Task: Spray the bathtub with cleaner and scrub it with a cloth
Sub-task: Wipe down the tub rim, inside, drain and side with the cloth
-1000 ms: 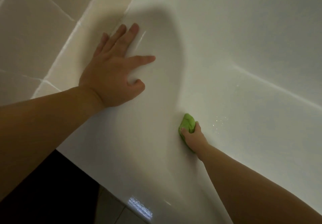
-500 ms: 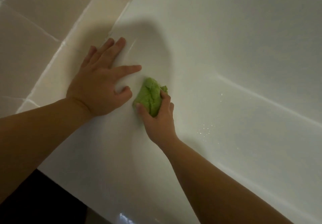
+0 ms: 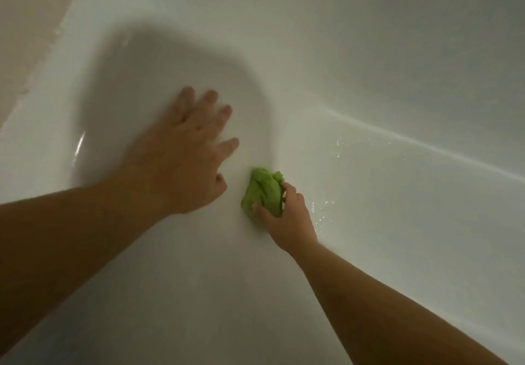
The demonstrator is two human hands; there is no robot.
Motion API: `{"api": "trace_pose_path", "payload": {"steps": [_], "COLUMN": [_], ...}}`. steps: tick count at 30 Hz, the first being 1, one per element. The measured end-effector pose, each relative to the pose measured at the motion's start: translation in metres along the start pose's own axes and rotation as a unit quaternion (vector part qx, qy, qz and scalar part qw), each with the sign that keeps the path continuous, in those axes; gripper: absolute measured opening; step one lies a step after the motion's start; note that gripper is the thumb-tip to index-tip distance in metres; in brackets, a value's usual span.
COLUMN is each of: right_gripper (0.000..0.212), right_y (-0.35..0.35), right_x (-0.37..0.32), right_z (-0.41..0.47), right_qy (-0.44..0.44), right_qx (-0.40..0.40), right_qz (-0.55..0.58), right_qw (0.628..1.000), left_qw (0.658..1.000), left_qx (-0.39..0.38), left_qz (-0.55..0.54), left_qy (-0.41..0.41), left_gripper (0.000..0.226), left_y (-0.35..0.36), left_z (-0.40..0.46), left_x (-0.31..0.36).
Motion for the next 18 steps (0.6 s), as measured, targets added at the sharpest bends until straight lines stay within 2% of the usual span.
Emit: {"api": "trace_pose_path", "payload": {"steps": [3,7,10,15,18], "right_gripper": [0.075,0.058,0.068,0.078,0.080], "right_y": [-0.023,-0.065,-0.080,-0.085,-0.080], "right_x": [0.042,0.129,0.193,0.239,0.252], "right_z": [0.004,0.009,0.010,0.004,0.007], "right_qy": [-0.030,-0.005,0.026,0.001,0.006], "right_qx": [0.051,0.126,0.108,0.104,0.115], "right_qz": [-0.093,-0.236,-0.341,-0.369,-0.375], "right_qw": [0.994,0.964,0.934,0.923,0.920], "left_qw": [0.999,0.994,0.989,0.981,0.980], "left_qx": [-0.039,-0.045,-0.050,-0.022,-0.026], "left_qz": [-0.036,-0.103,-0.137,-0.185,-0.189], "left_qy": [0.000,-0.013,-0.007,0.047,0.048], "left_gripper": [0.074,0.083,0.088,0.083,0.083], "left_y": [0.053,0.101,0.127,0.162,0.182], "left_z": [0.001,0.008,0.014,0.025,0.031], "left_x": [0.044,0.087,0.110,0.141,0.155]}}
Point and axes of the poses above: each hand's wrist, its own z-axis towards the middle knuckle, its own y-axis out of the palm, x = y × z, the point moved 6 cm from there along z, towards the middle knuckle, and after that the axes turned 10 degrees about -z, right-handed, at the moved point
